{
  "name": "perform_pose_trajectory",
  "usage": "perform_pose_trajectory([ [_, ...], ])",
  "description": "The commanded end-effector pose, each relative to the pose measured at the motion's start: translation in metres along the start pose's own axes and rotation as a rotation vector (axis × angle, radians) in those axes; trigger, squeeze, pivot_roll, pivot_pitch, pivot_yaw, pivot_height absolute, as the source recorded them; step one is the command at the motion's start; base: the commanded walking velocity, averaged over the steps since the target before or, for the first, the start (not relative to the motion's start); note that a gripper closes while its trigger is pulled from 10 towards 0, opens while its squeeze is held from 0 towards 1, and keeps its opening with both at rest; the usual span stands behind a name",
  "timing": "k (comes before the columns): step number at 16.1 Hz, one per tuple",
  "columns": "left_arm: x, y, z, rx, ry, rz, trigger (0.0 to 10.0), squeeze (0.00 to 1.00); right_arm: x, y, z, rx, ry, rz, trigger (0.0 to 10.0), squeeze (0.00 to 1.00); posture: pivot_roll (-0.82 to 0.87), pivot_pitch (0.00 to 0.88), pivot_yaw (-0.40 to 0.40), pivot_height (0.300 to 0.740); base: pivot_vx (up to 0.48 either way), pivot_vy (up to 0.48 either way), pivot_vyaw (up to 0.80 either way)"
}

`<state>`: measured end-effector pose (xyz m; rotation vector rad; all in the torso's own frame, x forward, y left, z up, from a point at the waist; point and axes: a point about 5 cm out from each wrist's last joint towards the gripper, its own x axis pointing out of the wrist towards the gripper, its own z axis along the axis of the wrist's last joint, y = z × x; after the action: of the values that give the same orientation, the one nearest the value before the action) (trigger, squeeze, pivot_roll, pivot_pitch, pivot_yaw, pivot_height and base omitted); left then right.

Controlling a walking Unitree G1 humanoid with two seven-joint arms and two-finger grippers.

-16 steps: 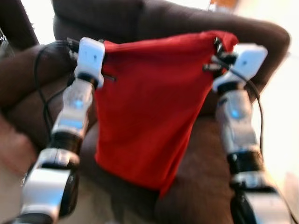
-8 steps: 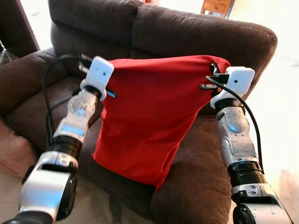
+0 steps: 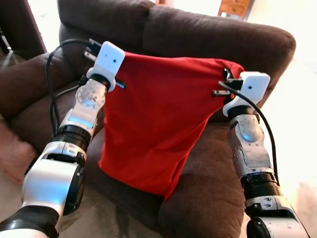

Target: Move the pillow to the sofa from floor

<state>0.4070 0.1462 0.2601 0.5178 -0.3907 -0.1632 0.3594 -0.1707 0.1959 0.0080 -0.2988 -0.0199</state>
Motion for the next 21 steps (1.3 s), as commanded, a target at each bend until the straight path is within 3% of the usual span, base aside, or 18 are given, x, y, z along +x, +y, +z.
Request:
perform_pose_trajectory([
  [1, 0.006, 0.006, 0.01, 0.003, -0.031, 0.033, 10.0, 0.0, -0.003, -0.011, 0.003, 0.009, -0.021, -0.055, 10.0, 0.0, 0.07, 0.0, -0.047, 0.74, 0.0, 0.0, 0.0],
  [9, 0.006, 0.005, 0.004, 0.0, -0.003, 0.039, 10.0, 0.0, -0.004, -0.009, -0.005, 0.01, 0.015, -0.058, 10.0, 0.0, 0.07, 0.0, -0.046, 0.74, 0.134, 0.0, 0.0],
  [13, -0.012, -0.018, -0.03, -0.116, 0.098, -0.036, 10.0, 0.0, -0.012, -0.012, -0.021, 0.018, 0.071, -0.075, 10.0, 0.0, 0.06, 0.0, -0.043, 0.74, 0.0, 0.0, 0.0],
  [15, -0.027, -0.025, -0.05, -0.13, 0.156, -0.055, 10.0, 0.0, -0.015, -0.013, -0.023, 0.02, 0.075, -0.078, 10.0, 0.0, 0.06, 0.0, -0.044, 0.74, 0.0, 0.0, 0.0],
  [16, -0.031, -0.027, -0.054, -0.133, 0.164, -0.057, 10.0, 0.73, -0.015, -0.013, -0.023, 0.018, 0.076, -0.078, 10.0, 0.0, 0.06, 0.0, -0.044, 0.74, 0.0, 0.0, 0.0],
  [17, -0.033, -0.028, -0.056, -0.138, 0.167, -0.059, 10.0, 1.0, -0.015, -0.014, -0.023, 0.018, 0.076, -0.078, 10.0, 0.0, 0.06, 0.0, -0.045, 0.74, 0.0, 0.0, 0.0],
  [21, -0.034, -0.026, -0.056, -0.14, 0.156, -0.04, 10.0, 1.0, -0.015, -0.014, -0.023, 0.015, 0.076, -0.078, 10.0, 0.0, 0.06, 0.001, -0.049, 0.74, 0.0, 0.0, 0.0],
])
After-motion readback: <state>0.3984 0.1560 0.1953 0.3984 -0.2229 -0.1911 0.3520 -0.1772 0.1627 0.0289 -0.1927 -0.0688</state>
